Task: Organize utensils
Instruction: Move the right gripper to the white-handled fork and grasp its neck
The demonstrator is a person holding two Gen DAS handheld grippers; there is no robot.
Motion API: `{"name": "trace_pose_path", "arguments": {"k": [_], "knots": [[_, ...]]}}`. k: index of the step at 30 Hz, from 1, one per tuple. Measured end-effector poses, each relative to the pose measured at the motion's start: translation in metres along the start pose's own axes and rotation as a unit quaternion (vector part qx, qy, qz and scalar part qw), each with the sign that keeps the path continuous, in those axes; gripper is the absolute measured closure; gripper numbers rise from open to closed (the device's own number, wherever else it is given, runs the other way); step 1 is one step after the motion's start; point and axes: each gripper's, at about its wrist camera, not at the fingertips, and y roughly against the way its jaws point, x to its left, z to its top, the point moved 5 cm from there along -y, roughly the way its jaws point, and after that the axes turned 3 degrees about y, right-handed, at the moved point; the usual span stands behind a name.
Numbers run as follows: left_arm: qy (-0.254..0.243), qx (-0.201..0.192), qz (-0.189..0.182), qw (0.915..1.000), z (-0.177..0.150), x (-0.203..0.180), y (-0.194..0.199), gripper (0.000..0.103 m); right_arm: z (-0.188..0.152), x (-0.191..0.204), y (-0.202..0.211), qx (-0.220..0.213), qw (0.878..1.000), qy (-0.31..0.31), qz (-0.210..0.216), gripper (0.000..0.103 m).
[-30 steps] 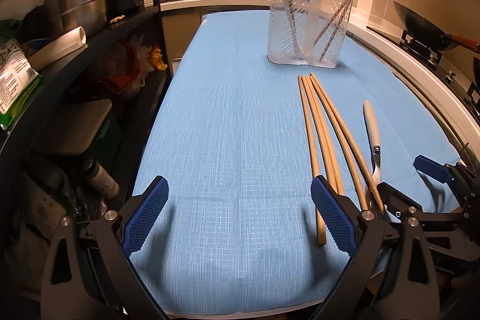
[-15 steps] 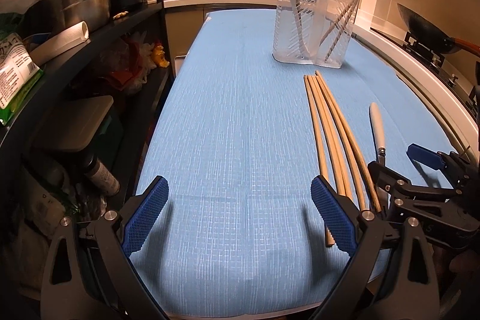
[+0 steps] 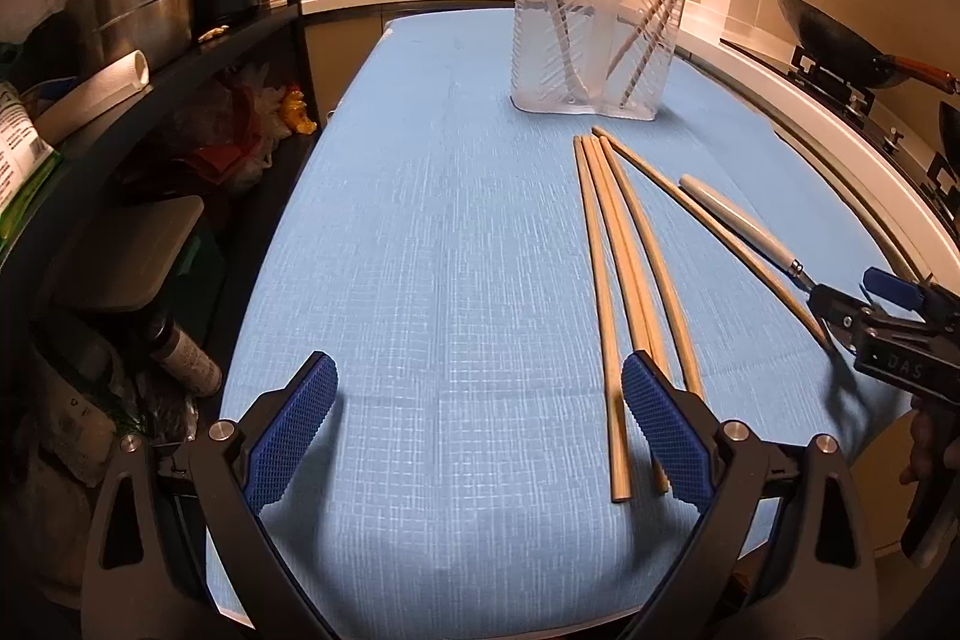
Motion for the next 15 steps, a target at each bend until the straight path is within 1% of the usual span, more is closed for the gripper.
{"name": "trace_pose_path", "arguments": {"k": [7, 10, 12, 15], "knots": [[-0.003, 0.001, 0.001, 1.0, 0.0, -0.003, -0.001, 0.01, -0.013, 0.016, 0.012, -0.031, 0.999, 0.022, 0.019, 0.019], [-0.002, -0.004, -0.004, 1.0, -0.001, -0.005, 0.001, 0.01, -0.016, 0.015, 0.014, -0.045, 0.999, 0.013, 0.028, 0.019], [-0.006, -0.01, -0.009, 0.9999, -0.004, -0.006, 0.004, 0.01, -0.021, 0.012, 0.017, -0.063, 0.997, 0.015, 0.029, 0.019], [-0.015, -0.012, -0.014, 0.9997, -0.01, -0.009, 0.004, 0.01, -0.031, 0.009, 0.023, -0.102, 0.994, 0.024, 0.035, 0.02]]}}
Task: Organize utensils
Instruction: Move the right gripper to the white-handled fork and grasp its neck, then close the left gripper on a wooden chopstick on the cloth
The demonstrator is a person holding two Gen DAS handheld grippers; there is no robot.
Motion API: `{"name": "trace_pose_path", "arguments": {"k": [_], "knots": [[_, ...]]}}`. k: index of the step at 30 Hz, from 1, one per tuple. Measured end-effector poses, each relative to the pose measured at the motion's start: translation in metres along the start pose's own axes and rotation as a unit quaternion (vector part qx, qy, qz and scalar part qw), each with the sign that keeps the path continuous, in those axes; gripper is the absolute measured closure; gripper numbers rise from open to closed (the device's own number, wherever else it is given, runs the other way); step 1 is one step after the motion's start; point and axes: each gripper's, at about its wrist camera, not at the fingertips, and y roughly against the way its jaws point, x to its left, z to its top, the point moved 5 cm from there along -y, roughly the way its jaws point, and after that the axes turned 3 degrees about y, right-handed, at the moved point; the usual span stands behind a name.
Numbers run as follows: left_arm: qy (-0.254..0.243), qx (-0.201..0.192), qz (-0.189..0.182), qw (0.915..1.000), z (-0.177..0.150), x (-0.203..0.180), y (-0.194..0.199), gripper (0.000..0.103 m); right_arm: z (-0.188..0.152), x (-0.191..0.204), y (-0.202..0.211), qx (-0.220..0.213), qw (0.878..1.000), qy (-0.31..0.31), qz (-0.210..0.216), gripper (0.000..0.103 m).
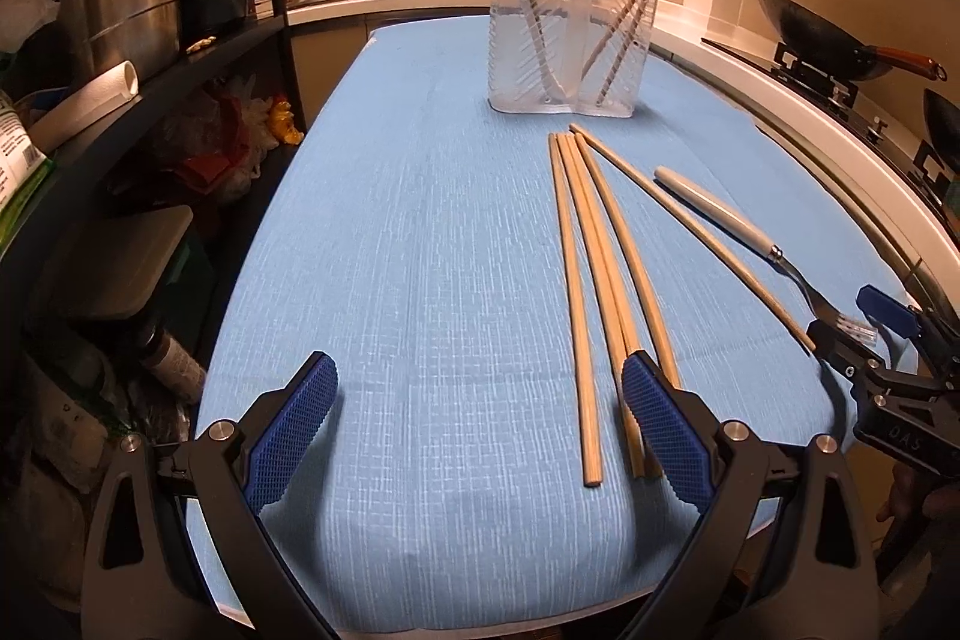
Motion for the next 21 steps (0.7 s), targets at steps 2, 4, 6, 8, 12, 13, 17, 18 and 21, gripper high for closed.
{"name": "trace_pose_path", "arguments": {"k": [2, 4, 6, 8, 12, 13, 17, 18, 21], "knots": [[-0.006, 0.006, 0.0, 1.0, -0.004, -0.003, -0.003, 0.01, -0.003, -0.002, 0.003, -0.021, 1.0, 0.002, 0.004, 0.027], [-0.006, 0.005, -0.001, 1.0, -0.006, -0.004, -0.004, 0.01, -0.003, -0.003, 0.005, -0.03, 1.0, -0.002, 0.008, 0.055], [-0.005, 0.004, -0.003, 1.0, -0.006, -0.005, -0.003, 0.01, -0.002, -0.003, 0.004, -0.032, 0.999, -0.007, 0.016, 0.072], [-0.008, 0.003, -0.003, 1.0, -0.006, -0.007, -0.003, 0.01, -0.002, -0.001, 0.004, -0.033, 0.999, -0.009, 0.028, 0.079], [-0.02, 0.003, 0.001, 0.9998, -0.009, -0.012, -0.002, 0.01, -0.001, 0.002, 0.004, -0.038, 0.999, -0.009, 0.034, 0.084], [-0.021, 0.003, 0.001, 0.9998, -0.01, -0.013, -0.001, 0.01, 0.0, 0.001, 0.005, -0.04, 0.999, -0.011, 0.033, 0.085], [-0.026, 0.0, -0.001, 0.9997, -0.012, -0.016, 0.001, 0.01, 0.001, 0.001, 0.005, -0.043, 0.998, -0.009, 0.034, 0.088], [-0.027, -0.002, -0.002, 0.9996, -0.011, -0.017, 0.002, 0.01, 0.002, 0.001, 0.006, -0.045, 0.998, -0.009, 0.034, 0.09], [-0.024, -0.01, -0.009, 0.9996, -0.011, -0.018, 0.004, 0.01, 0.003, 0.003, 0.007, -0.05, 0.998, -0.002, 0.032, 0.093]]}}
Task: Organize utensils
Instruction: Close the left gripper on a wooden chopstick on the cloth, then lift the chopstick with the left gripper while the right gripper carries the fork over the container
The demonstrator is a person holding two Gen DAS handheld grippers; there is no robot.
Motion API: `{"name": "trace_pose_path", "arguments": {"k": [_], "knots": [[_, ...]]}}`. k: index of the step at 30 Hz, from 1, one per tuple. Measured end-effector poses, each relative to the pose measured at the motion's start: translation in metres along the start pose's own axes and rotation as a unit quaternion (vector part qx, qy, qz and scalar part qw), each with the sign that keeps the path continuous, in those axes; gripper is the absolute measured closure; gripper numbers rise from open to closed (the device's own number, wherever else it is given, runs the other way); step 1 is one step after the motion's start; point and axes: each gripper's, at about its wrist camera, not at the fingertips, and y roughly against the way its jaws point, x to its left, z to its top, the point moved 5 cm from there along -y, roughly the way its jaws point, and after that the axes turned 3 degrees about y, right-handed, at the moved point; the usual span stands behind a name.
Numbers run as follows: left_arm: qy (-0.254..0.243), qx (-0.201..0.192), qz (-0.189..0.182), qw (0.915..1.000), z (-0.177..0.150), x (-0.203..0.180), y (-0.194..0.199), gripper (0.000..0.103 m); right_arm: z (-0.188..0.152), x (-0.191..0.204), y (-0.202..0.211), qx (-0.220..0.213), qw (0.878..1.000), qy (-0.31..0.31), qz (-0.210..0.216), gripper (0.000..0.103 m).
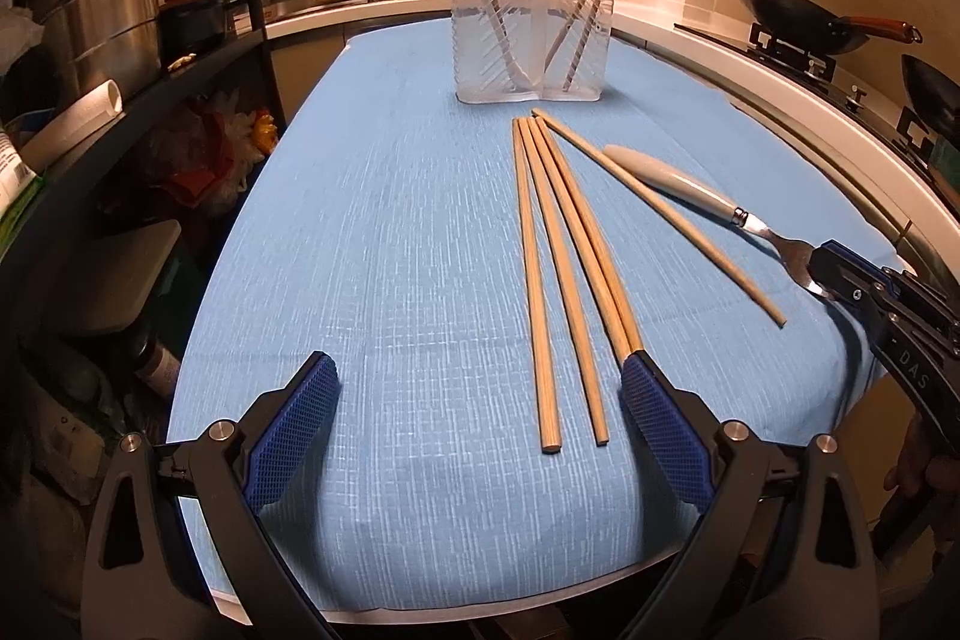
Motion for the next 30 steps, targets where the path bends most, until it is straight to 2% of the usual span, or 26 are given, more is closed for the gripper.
{"name": "trace_pose_path", "arguments": {"k": [2, 7, 11, 15, 19, 21, 22, 24, 30], "knots": [[0.006, -0.002, -0.01, 0.9999, 0.0, 0.0, 0.001, 0.01, 0.0, 0.001, 0.0, -0.002, 1.0, 0.004, -0.004, 0.093], [0.018, -0.013, -0.024, 0.9995, -0.002, 0.003, 0.003, 0.025, 0.0, 0.001, 0.002, -0.004, 1.0, 0.001, -0.005, 0.094], [0.032, -0.047, -0.017, 0.9983, 0.0, 0.01, 0.014, 0.029, -0.001, 0.004, 0.003, -0.007, 1.0, 0.013, -0.012, 0.095], [0.012, -0.029, -0.024, 0.9992, -0.007, 0.006, 0.005, 0.048, -0.002, 0.012, 0.005, -0.014, 0.999, 0.043, -0.019, 0.095], [-0.01, -0.046, -0.02, 0.9987, -0.011, 0.0, 0.005, 0.052, -0.01, 0.02, 0.0, -0.001, 0.998, 0.063, -0.014, 0.098], [-0.015, -0.051, -0.028, 0.9982, -0.01, -0.001, 0.005, 0.068, -0.011, 0.021, 0.002, -0.009, 0.998, 0.061, -0.016, 0.099], [-0.017, -0.052, -0.031, 0.9981, -0.01, -0.002, 0.006, 0.073, -0.01, 0.019, 0.002, -0.008, 0.998, 0.053, -0.013, 0.099], [-0.019, -0.052, -0.039, 0.9977, -0.009, -0.004, 0.005, 0.095, -0.008, 0.016, 0.001, -0.003, 0.999, 0.044, -0.012, 0.099], [-0.019, -0.079, -0.045, 0.9957, 0.0, -0.004, 0.018, 0.097, -0.002, 0.009, 0.003, -0.002, 0.999, 0.033, -0.016, 0.099]]}}
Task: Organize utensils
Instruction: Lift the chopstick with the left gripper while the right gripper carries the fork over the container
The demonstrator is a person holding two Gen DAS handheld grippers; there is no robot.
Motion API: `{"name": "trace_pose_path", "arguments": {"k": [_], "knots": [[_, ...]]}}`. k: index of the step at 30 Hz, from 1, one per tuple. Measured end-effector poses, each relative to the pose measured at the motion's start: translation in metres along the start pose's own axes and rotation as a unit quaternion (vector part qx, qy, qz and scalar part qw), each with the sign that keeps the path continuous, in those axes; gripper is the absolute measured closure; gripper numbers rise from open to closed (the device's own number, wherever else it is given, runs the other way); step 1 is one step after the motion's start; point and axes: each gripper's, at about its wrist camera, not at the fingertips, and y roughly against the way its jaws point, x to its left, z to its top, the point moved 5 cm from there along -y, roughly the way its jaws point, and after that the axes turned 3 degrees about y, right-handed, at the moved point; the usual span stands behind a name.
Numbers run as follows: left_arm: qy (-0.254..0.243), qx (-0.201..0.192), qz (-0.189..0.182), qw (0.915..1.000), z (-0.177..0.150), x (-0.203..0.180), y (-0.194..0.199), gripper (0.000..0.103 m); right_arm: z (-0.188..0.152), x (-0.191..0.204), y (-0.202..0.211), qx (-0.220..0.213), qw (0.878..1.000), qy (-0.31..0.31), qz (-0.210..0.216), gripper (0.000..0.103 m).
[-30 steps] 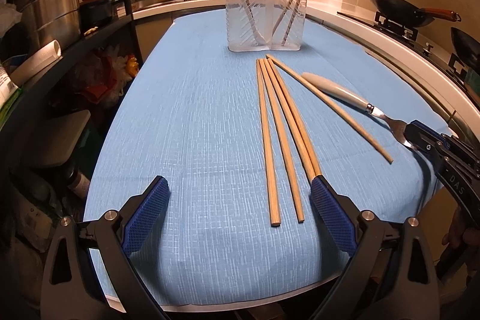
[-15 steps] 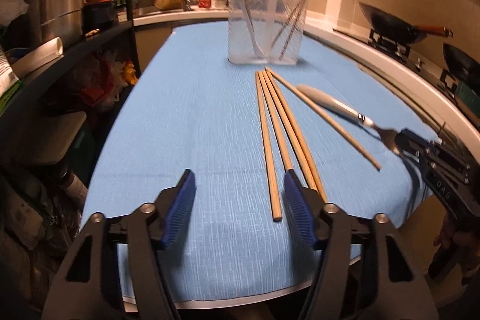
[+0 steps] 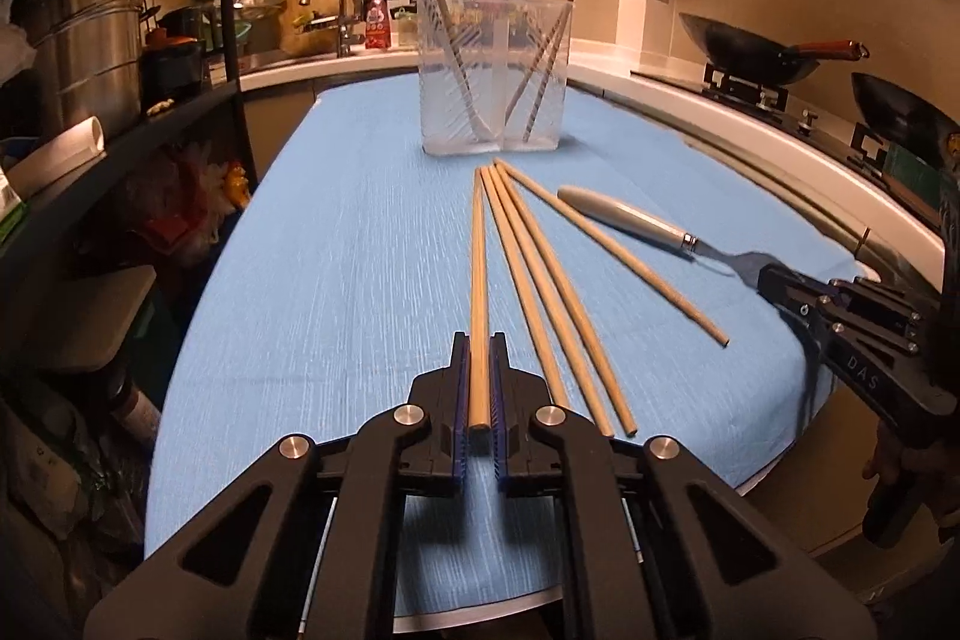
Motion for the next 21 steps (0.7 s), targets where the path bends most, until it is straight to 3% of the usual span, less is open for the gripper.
{"name": "trace_pose_path", "arguments": {"k": [8, 21], "knots": [[-0.018, -0.053, -0.01, 0.9984, 0.041, -0.007, 0.027, 0.097, 0.031, -0.004, 0.016, -0.032, 0.999, -0.005, 0.0, 0.1], [-0.028, -0.086, -0.022, 0.9957, 0.093, -0.009, 0.044, 0.097, 0.082, -0.007, 0.033, -0.077, 0.997, -0.015, -0.001, 0.1]]}}
